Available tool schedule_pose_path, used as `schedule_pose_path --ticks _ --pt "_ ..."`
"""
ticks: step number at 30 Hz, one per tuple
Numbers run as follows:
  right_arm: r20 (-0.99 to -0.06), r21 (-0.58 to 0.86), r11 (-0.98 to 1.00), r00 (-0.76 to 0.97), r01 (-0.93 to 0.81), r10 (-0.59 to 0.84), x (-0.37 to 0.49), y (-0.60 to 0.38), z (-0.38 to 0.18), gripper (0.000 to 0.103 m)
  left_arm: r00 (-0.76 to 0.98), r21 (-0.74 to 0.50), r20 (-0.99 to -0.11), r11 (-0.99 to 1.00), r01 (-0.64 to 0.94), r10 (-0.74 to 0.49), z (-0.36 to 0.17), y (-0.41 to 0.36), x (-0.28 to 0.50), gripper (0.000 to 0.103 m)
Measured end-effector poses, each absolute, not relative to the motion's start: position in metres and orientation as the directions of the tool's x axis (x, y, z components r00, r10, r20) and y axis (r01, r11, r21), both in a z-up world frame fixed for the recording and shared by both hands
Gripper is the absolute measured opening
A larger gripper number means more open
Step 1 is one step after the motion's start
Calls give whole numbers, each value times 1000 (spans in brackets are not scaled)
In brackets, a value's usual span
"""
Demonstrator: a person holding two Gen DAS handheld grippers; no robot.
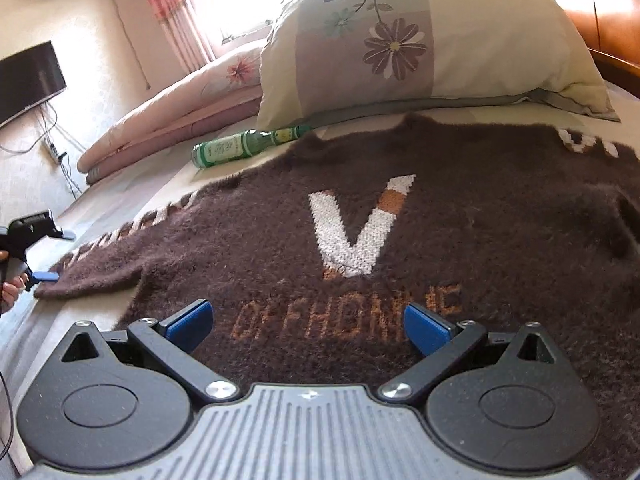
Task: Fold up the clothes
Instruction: 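Move the left tool to the patterned cuff of a sleeve, then grasp the patterned sleeve cuff with the left tool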
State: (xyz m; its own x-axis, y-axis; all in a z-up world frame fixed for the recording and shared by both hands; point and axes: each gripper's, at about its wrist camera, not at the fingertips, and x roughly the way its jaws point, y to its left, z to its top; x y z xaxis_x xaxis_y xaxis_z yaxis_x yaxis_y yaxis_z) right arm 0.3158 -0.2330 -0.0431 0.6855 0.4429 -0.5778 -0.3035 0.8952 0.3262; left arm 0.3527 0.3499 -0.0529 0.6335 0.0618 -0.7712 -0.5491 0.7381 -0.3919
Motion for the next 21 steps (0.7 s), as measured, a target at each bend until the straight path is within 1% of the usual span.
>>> schedule_pose_path --ticks 1,5,6,9,12,17,20,21 --pt "-581 324 895 682 -308 445 315 -232 -42 103 656 -405 -752 741 -536 63 -52 352 346 102" --pt "-576 313 890 678 -332 456 309 -228 -36 103 624 -323 -763 738 -593 167 -35 351 328 102" --pt "-571 307 889 681 -340 458 307 -227 -34 103 641 -337 -750 742 -580 161 -30 350 321 102" --pt "-563 298 888 686 -351 460 303 -224 -30 103 707 -437 -701 731 -525 89 -22 346 303 102" --pt "-564 303 885 682 -354 466 301 -222 -28 103 745 -491 -666 728 -478 39 -25 335 291 102" --pt "-578 311 884 669 -349 467 302 -218 -32 103 764 -545 -645 711 -444 -18 -52 323 278 102" --pt "-582 311 885 667 -346 465 303 -216 -33 103 786 -600 -618 665 -444 -33 -70 323 271 102" --pt "-583 313 884 666 -346 467 303 -215 -33 103 804 -617 -595 656 -435 -27 -72 325 269 102"
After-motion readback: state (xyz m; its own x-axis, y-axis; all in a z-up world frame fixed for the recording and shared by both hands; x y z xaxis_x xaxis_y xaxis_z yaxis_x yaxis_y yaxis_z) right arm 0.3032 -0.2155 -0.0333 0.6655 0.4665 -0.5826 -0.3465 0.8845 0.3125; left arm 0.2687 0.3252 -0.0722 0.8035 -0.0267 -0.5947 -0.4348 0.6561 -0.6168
